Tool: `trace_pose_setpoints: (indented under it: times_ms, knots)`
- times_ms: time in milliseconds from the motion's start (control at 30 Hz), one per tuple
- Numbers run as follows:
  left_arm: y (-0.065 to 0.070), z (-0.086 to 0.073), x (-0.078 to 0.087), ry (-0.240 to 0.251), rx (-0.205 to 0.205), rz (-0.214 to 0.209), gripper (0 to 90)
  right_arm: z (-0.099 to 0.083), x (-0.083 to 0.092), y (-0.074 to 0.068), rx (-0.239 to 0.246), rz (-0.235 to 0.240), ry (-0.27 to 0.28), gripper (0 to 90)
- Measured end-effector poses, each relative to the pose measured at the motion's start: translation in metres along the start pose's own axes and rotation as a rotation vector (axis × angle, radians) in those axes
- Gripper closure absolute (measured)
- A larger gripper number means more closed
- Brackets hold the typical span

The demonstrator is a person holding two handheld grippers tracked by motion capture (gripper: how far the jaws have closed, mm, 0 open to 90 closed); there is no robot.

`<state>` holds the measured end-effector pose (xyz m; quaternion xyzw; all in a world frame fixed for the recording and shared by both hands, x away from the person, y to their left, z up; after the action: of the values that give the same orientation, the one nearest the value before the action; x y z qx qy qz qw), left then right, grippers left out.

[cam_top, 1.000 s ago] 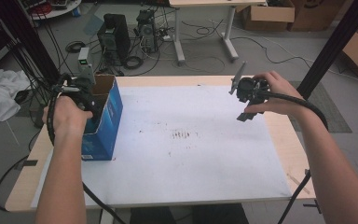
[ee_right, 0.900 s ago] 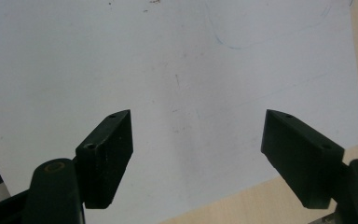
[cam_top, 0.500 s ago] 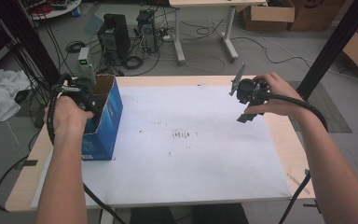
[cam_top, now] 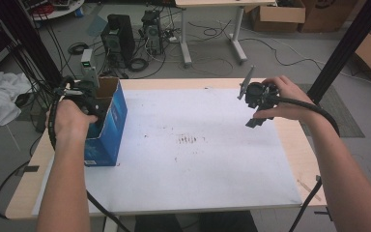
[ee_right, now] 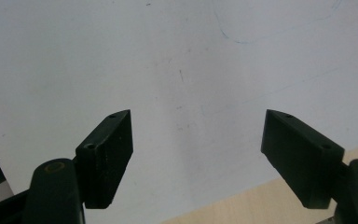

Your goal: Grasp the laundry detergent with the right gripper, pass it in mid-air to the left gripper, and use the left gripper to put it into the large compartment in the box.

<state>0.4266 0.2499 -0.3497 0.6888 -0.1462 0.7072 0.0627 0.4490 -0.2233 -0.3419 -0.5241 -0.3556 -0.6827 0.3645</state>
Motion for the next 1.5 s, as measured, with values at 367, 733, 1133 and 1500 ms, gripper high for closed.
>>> trace_pose_setpoints:
  times_ms: [367, 733, 1133, 1500]
  knots:
    - [0.001, 0.000, -0.001, 0.003, 0.001, -0.006, 37.5, 0.000, 0.002, -0.001, 0.000, -0.001, 0.003, 25.0]
    - [0.001, -0.001, -0.001, -0.001, -0.001, 0.001, 37.3, 0.000, 0.004, -0.002, -0.004, -0.001, 0.006, 25.0]
    - [0.004, -0.004, 0.010, 0.013, -0.039, 0.001, 22.7, -0.002, 0.006, -0.004, -0.004, -0.002, -0.001, 25.0]
    - [0.017, -0.002, 0.052, 0.091, -0.153, 0.015, 16.8, 0.002, 0.012, -0.008, 0.004, 0.006, 0.011, 24.6]
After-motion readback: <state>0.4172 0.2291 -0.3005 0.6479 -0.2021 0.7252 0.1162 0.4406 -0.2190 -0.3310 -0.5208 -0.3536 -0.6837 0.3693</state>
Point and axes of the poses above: each handheld gripper's, and its own axes: x roughly backward along the jaws, z roughly out of its top, y roughly to its right, the point moved 8 cm from there along -x, roughly forward along the jaws, and after that the axes turned 14 degrees about -x, right-handed, at the moved point
